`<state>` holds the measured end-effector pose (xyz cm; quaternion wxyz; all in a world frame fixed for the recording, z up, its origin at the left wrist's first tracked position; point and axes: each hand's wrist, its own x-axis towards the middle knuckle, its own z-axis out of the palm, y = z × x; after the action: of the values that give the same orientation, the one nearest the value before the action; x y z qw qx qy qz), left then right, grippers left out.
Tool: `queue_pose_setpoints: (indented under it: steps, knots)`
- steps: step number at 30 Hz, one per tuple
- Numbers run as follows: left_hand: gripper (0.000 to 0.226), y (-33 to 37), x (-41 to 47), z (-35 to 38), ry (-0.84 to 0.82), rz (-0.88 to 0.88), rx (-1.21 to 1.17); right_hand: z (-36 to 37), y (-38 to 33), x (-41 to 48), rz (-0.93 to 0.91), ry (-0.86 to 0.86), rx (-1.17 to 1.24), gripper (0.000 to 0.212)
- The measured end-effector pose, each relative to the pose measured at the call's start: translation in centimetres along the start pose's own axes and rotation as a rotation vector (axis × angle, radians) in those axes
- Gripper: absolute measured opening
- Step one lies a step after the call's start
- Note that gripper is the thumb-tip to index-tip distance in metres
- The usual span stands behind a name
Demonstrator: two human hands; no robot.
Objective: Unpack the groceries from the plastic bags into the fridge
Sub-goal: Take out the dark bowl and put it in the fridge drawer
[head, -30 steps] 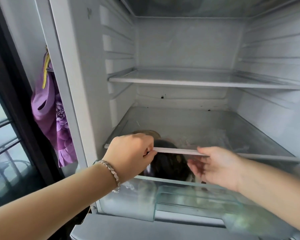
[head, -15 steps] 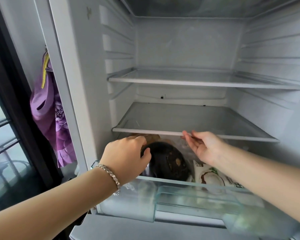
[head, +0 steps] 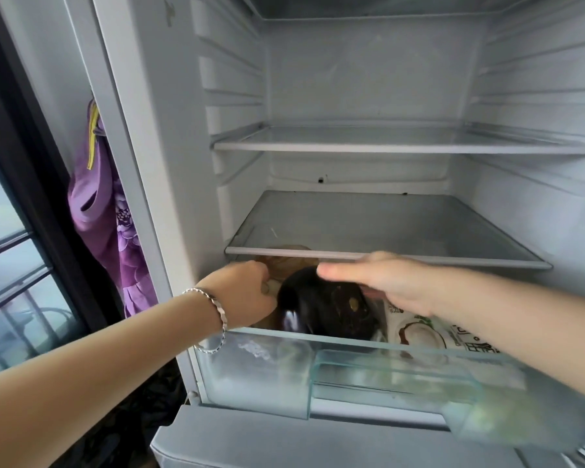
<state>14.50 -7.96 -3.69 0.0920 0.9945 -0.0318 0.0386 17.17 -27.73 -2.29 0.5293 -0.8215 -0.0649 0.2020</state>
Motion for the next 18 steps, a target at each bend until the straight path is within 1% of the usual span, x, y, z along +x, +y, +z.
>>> queue_pose_setpoints:
  steps: [1,2,3,4,5,6,8,11,12,14,16,18]
  knots:
    - [0.015,0.0,0.0,-0.4,-0.026,0.003,0.025,0.6,-0.4,-0.3,-0.03,-0.038,-0.19,0.058]
    - [0.014,0.0,0.0,-0.8,-0.052,0.012,0.053,1.0,-0.4,-0.3,-0.044,-0.047,-0.399,0.071]
    - [0.014,0.0,0.0,-1.2,-0.081,0.021,0.082,1.4,-0.2,0.2,-0.03,-0.05,-0.585,0.103]
    - [0.016,-0.1,0.1,-1.4,-0.105,0.028,0.103,1.9,0.3,0.7,-0.014,-0.061,-0.712,0.133]
    - [0.02,-0.1,0.2,-1.6,-0.133,0.024,0.116,2.5,0.6,0.9,-0.004,-0.067,-0.77,0.149]
    - [0.026,-0.1,0.2,-1.7,-0.171,0.018,0.136,2.9,1.2,1.5,-0.028,-0.053,-0.771,0.153]
    - [0.045,0.0,0.6,-1.6,-0.267,0.031,0.268,3.0,1.9,2.0,-0.09,0.027,-0.758,0.149]
    - [0.086,0.4,1.2,-0.8,-0.403,0.066,0.56,2.8,2.0,2.0,-0.168,0.101,-0.795,0.14]
    - [0.1,0.4,1.4,-0.3,-0.421,0.078,0.61,2.7,2.1,2.1,-0.19,0.104,-0.794,0.136]
    - [0.122,0.2,1.9,0.5,-0.397,0.101,0.627,2.5,1.9,1.9,-0.205,0.099,-0.793,0.13]
    - [0.13,-0.2,2.1,1.0,-0.363,0.121,0.582,2.4,1.8,1.6,-0.211,0.097,-0.789,0.129]
    - [0.127,-0.4,2.1,0.9,-0.345,0.152,0.565,2.4,1.7,1.6,-0.203,0.092,-0.793,0.132]
